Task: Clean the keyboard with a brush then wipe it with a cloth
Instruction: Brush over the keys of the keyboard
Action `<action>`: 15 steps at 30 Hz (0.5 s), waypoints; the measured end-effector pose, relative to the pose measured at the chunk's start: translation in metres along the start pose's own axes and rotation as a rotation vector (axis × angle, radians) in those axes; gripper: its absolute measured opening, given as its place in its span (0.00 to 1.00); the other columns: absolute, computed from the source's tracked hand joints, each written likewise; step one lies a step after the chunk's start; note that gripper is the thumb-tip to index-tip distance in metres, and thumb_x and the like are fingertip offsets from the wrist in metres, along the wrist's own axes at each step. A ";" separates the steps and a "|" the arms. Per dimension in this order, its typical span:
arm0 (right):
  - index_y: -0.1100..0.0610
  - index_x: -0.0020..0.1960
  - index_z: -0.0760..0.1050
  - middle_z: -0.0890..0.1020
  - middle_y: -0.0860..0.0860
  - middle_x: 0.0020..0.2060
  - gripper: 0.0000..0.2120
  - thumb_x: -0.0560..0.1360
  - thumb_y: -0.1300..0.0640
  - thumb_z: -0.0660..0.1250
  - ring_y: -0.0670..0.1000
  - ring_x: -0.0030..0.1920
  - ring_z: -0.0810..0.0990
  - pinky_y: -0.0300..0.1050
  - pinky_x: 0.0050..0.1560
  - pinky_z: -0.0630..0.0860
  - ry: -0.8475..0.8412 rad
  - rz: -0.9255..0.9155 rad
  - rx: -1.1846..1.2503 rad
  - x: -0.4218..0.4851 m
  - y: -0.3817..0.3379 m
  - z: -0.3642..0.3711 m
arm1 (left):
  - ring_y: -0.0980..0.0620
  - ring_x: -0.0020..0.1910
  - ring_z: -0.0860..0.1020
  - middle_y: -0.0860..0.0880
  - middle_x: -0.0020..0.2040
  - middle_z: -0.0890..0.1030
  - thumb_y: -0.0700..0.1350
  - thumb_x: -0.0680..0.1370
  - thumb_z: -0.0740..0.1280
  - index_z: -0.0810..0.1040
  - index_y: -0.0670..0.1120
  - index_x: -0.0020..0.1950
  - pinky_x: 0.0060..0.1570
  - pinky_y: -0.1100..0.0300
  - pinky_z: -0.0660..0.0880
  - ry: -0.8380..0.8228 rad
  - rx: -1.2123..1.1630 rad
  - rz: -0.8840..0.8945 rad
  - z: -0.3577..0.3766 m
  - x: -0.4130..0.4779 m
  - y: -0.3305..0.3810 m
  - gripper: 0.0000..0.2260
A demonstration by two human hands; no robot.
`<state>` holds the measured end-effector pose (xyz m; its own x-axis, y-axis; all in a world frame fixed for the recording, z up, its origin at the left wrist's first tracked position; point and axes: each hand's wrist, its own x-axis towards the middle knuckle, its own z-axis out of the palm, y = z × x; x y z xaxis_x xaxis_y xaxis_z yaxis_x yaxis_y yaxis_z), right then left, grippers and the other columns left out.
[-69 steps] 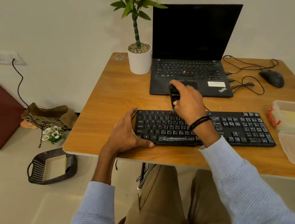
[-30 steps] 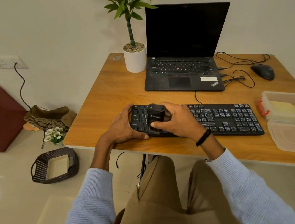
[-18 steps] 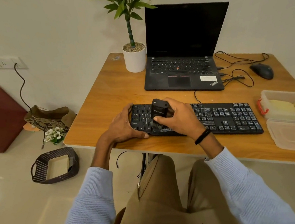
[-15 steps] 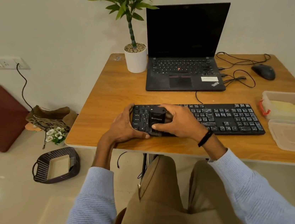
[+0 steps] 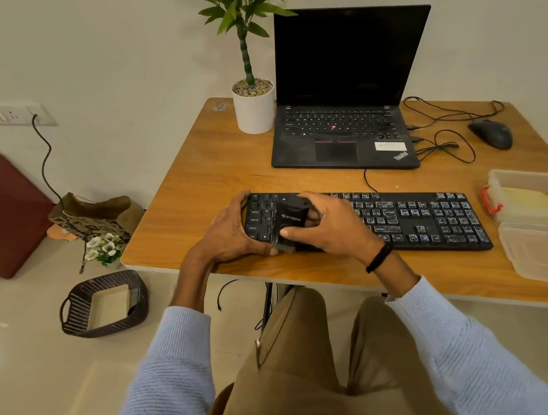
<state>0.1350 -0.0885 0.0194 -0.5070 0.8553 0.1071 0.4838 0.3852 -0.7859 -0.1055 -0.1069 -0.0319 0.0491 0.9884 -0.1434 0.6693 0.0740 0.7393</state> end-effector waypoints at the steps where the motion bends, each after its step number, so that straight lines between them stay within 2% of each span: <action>1: 0.46 0.62 0.74 0.78 0.33 0.45 0.23 0.70 0.50 0.77 0.25 0.47 0.75 0.23 0.47 0.72 -0.035 0.007 0.002 0.000 0.000 0.002 | 0.49 0.74 0.66 0.50 0.77 0.66 0.61 0.58 0.85 0.50 0.54 0.82 0.75 0.44 0.64 -0.001 0.004 -0.001 0.000 0.000 0.000 0.62; 5: 0.49 0.60 0.74 0.79 0.36 0.45 0.20 0.71 0.51 0.76 0.28 0.48 0.77 0.26 0.45 0.75 0.141 -0.009 0.044 0.002 0.005 0.005 | 0.49 0.74 0.66 0.51 0.77 0.66 0.65 0.55 0.84 0.50 0.56 0.81 0.75 0.43 0.64 0.002 0.010 -0.008 0.001 0.001 0.000 0.64; 9: 0.48 0.63 0.73 0.78 0.36 0.48 0.24 0.70 0.49 0.76 0.28 0.49 0.76 0.25 0.46 0.74 0.018 0.010 0.054 0.000 0.002 0.009 | 0.49 0.74 0.66 0.51 0.78 0.66 0.62 0.57 0.85 0.50 0.54 0.82 0.76 0.44 0.63 -0.003 0.001 -0.001 0.000 0.001 0.000 0.63; 12: 0.50 0.61 0.74 0.81 0.40 0.49 0.21 0.71 0.50 0.75 0.33 0.50 0.79 0.28 0.46 0.76 0.182 0.002 0.080 0.003 0.008 0.009 | 0.50 0.75 0.65 0.51 0.78 0.65 0.65 0.54 0.84 0.50 0.56 0.82 0.76 0.43 0.63 -0.008 -0.001 -0.006 0.000 0.001 0.000 0.65; 13: 0.51 0.62 0.74 0.82 0.42 0.50 0.22 0.71 0.49 0.75 0.34 0.50 0.80 0.29 0.46 0.77 0.182 0.007 0.102 0.002 0.010 0.009 | 0.50 0.75 0.65 0.51 0.78 0.65 0.66 0.54 0.83 0.50 0.56 0.82 0.76 0.43 0.63 -0.011 0.005 -0.005 0.000 0.001 0.000 0.65; 15: 0.52 0.64 0.73 0.82 0.44 0.55 0.25 0.70 0.49 0.76 0.36 0.53 0.80 0.31 0.49 0.77 0.062 0.039 0.158 0.000 0.011 0.012 | 0.49 0.74 0.65 0.50 0.78 0.65 0.67 0.54 0.82 0.50 0.54 0.82 0.76 0.43 0.62 -0.009 0.005 0.000 -0.001 0.000 0.000 0.65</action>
<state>0.1322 -0.0884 0.0030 -0.4424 0.8903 0.1081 0.3818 0.2961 -0.8755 -0.1065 -0.1069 -0.0317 0.0555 0.9873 -0.1490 0.6730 0.0733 0.7360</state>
